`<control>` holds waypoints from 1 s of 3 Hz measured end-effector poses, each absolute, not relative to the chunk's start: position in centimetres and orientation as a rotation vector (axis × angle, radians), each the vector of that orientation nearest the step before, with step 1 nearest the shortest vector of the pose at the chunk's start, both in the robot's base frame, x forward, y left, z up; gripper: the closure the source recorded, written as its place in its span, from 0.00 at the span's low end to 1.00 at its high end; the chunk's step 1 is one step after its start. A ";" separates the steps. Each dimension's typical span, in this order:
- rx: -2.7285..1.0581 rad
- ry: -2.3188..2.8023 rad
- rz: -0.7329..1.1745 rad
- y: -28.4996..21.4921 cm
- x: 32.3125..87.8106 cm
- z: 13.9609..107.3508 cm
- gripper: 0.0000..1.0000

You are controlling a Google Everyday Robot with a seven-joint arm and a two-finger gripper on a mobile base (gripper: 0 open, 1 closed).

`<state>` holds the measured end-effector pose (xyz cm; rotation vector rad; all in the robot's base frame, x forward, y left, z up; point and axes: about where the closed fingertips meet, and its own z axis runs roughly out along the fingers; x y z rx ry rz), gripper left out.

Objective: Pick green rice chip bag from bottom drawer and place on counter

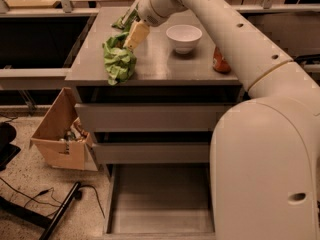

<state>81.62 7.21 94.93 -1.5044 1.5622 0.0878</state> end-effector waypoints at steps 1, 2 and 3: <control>-1.411 1.507 -0.009 5.1 78.8 100.5 0.00; -1.269 1.451 -0.180 2.0 74.0 108.3 0.00; -1.215 1.463 -0.356 -1.2 68.6 111.9 0.00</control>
Offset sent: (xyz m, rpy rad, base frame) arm -0.1676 -0.0663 0.1790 -0.0170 -0.4179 -0.2857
